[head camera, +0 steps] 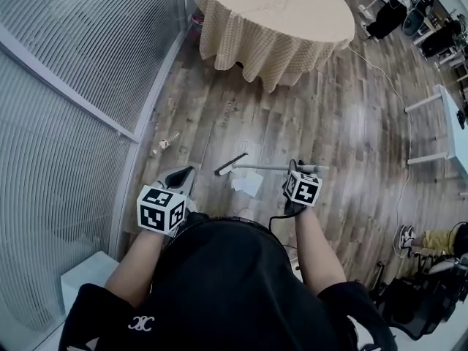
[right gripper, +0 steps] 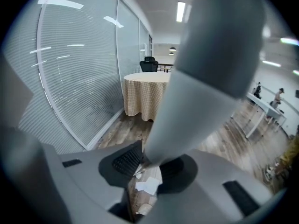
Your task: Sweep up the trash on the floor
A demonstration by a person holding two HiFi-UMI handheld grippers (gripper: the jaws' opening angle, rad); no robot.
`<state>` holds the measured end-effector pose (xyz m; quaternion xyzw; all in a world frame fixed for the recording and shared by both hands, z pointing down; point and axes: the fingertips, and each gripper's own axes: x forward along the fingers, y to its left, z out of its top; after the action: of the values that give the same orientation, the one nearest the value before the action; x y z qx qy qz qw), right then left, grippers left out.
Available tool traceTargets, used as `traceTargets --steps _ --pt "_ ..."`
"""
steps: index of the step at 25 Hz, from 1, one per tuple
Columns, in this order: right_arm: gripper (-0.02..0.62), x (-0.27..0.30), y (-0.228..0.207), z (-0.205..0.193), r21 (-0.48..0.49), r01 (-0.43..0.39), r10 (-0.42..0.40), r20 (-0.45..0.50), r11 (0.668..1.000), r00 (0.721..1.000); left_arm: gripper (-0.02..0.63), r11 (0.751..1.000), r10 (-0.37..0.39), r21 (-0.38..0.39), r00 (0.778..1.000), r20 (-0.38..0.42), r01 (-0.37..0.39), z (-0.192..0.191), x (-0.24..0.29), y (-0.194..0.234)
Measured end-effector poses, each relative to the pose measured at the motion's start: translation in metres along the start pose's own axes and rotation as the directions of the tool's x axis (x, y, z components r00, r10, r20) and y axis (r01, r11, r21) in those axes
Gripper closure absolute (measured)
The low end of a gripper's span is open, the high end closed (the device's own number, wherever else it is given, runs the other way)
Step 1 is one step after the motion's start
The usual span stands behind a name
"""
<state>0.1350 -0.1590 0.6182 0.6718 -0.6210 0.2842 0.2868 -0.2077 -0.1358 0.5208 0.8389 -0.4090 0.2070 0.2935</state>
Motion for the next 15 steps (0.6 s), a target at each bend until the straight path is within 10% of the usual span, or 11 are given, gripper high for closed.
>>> traceTargets --steps 15 --pt "0.493 -0.009 0.034 0.053 -0.168 -0.098 0.111 0.07 0.981 0.991 0.611 0.999 0.03 -0.035 1.0 0.006 -0.03 -0.007 -0.007 0.011"
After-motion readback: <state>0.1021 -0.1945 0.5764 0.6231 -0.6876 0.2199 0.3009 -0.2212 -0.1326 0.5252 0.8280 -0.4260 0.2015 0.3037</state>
